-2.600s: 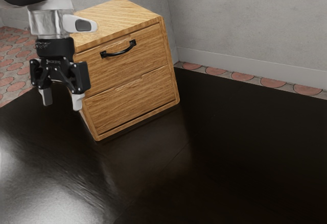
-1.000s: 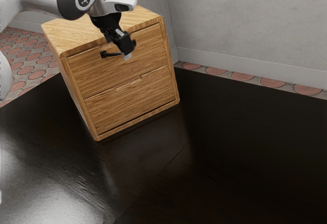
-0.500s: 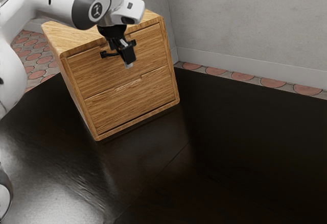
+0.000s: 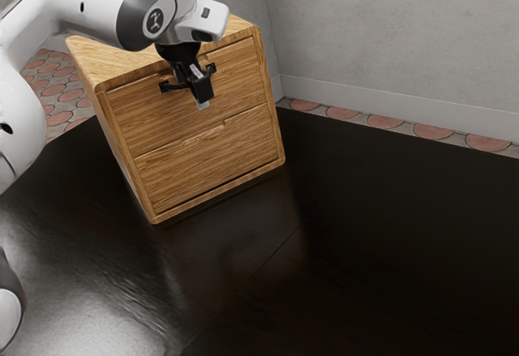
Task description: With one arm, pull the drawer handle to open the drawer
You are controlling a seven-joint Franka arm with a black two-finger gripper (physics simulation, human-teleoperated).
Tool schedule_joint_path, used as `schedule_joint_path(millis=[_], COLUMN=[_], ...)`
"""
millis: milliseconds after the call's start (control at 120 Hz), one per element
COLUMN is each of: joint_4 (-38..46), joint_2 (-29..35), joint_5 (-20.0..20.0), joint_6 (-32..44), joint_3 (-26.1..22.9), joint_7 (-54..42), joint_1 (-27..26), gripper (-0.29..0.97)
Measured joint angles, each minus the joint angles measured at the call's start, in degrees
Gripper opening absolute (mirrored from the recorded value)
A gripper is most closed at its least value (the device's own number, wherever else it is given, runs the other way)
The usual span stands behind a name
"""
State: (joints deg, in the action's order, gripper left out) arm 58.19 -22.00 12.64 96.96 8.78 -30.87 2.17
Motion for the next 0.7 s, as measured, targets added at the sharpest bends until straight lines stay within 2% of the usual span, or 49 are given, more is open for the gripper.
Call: schedule_joint_path(millis=[267,700], joint_4=[0.2,6.1], joint_2=[0.5,5.2], joint_5=[-0.8,-1.2], joint_6=[0.2,0.2], joint_3=[-0.2,-0.3], joint_7=[0.3,1.6], joint_1=[-0.9,-4.0], gripper=[0.37,0.33])
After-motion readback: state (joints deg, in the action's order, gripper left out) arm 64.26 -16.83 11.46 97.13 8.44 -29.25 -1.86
